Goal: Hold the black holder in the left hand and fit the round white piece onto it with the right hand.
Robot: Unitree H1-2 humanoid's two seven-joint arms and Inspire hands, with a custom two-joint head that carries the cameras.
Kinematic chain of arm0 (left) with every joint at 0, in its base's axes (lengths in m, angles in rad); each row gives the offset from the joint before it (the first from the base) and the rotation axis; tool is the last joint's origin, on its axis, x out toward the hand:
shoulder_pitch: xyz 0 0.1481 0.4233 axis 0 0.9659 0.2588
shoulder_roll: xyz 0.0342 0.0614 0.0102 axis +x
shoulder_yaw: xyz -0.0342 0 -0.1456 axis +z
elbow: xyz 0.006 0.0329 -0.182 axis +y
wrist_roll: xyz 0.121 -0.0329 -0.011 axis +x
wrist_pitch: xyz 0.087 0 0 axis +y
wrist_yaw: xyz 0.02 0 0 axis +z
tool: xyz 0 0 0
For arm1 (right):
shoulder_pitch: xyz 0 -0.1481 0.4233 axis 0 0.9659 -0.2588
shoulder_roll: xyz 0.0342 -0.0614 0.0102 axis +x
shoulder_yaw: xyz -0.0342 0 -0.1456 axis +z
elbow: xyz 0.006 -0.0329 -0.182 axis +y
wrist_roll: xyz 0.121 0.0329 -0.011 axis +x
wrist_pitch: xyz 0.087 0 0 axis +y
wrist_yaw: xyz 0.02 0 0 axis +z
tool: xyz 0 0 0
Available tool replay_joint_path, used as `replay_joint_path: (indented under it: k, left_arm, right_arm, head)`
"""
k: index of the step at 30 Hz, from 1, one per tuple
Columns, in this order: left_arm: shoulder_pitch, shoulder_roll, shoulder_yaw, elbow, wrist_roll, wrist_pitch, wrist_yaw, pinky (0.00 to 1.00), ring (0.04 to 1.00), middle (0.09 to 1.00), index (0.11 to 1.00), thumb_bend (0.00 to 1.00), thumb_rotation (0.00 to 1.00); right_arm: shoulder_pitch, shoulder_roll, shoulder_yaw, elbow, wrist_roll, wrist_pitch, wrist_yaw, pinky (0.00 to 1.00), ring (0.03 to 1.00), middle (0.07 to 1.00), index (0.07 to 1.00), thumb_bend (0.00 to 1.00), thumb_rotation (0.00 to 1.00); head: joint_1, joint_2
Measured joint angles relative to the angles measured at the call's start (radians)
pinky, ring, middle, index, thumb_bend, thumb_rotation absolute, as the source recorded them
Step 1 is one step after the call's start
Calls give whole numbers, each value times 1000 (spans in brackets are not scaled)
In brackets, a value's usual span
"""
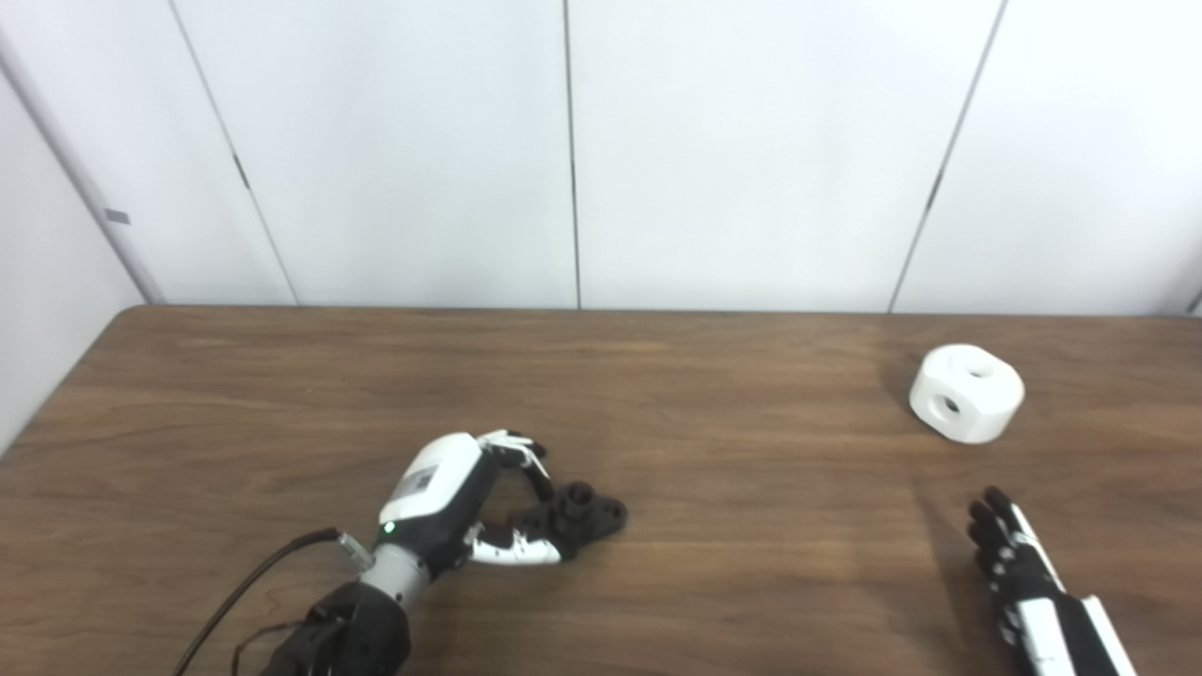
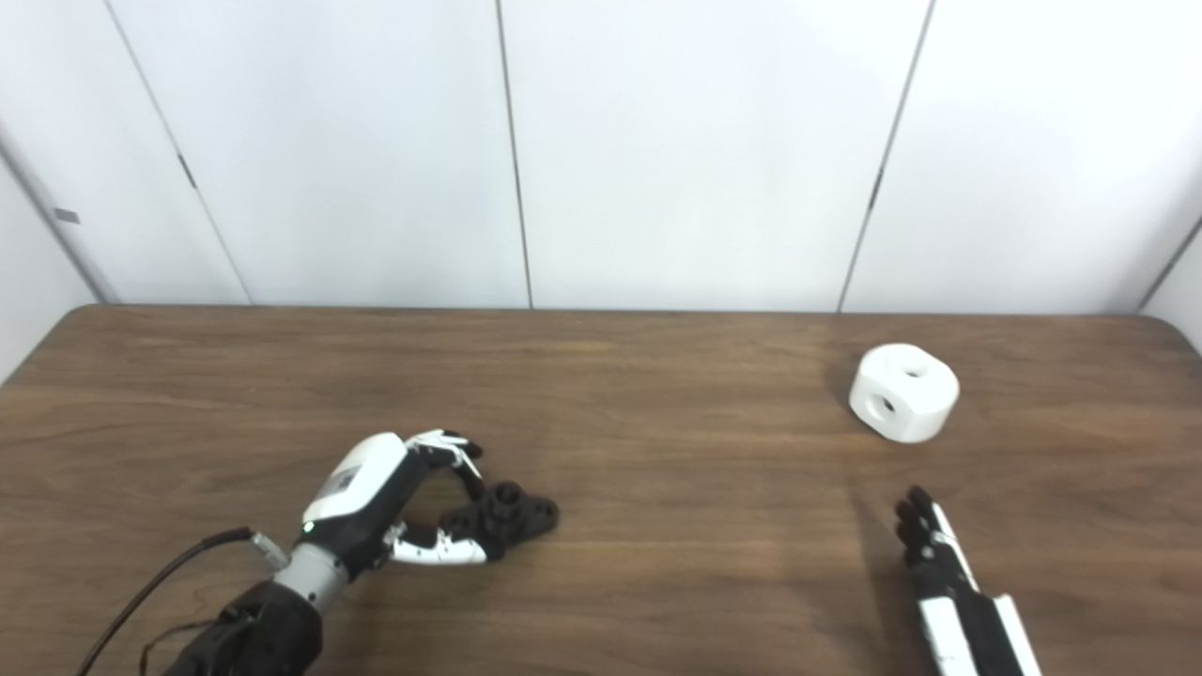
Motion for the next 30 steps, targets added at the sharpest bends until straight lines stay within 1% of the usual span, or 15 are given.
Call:
replay_joint_path:
  k: [3, 4, 9, 10, 12, 14, 16, 18, 19, 22, 25, 30]
  left_arm:
    - [10, -6, -20, -16, 6, -28, -4, 824, 895, 796, 487, 522, 51]
    - [17, -6, -27, -21, 10, -35, -6, 832, 899, 797, 487, 522, 51]
    - [53, -12, -58, -60, 44, -48, -31, 845, 903, 804, 487, 522, 54]
    - [59, -16, -60, -63, 46, -52, -33, 842, 902, 805, 487, 522, 54]
    - [67, -23, -59, -69, 48, -59, -35, 839, 901, 803, 487, 523, 54]
    - [73, -24, -61, -81, 49, -60, -43, 847, 902, 803, 487, 523, 55]
    - [78, -24, -62, -89, 56, -62, -57, 861, 902, 803, 487, 522, 54]
    - [82, -24, -63, -93, 70, -64, -66, 860, 904, 804, 487, 522, 53]
    - [84, -25, -63, -93, 75, -66, -67, 856, 906, 806, 487, 522, 53]
    - [92, -30, -62, -107, 92, -61, -77, 828, 901, 805, 487, 521, 51]
    - [102, -46, -62, -127, 124, -35, -83, 826, 897, 799, 487, 521, 50]
    - [102, -58, -59, -134, 155, -25, -107, 820, 893, 801, 487, 519, 49]
  right_arm:
    - [1, 1, 11, -3, -8, 2, -1, 999, 982, 969, 973, 706, 962]
    - [1, 1, 13, -4, -9, 3, -1, 1000, 983, 971, 975, 712, 965]
    - [-2, 2, 21, -13, -11, 18, -7, 1000, 991, 977, 982, 705, 975]
    - [-2, 2, 23, -14, -11, 22, -8, 1000, 990, 977, 982, 708, 979]
    - [-3, 2, 27, -18, -12, 30, -9, 1000, 989, 975, 982, 715, 985]
    - [-4, 2, 30, -29, -15, 44, -10, 1000, 991, 974, 981, 734, 987]
    - [-5, 2, 35, -36, -17, 55, -11, 1000, 989, 969, 977, 736, 989]
    - [-8, 2, 38, -39, -23, 63, -11, 1000, 993, 967, 978, 729, 990]
    - [-9, 2, 38, -40, -25, 66, -11, 1000, 994, 968, 979, 726, 990]
    - [-12, 2, 38, -47, -30, 82, -11, 1000, 999, 964, 972, 718, 988]
    - [-15, 1, 37, -55, -34, 98, -12, 1000, 1000, 970, 963, 711, 990]
    - [-26, -1, 30, -83, -38, 159, -11, 1000, 1000, 976, 958, 729, 998]
  head:
    - [-12, 9]
    - [-21, 20]
    - [-35, 38]
    - [-35, 38]
    - [-52, 60]
    - [-58, 66]
    - [-69, 74]
    - [-69, 74]
    - [-75, 80]
    - [-78, 83]
    - [-81, 89]
    - [-81, 92]
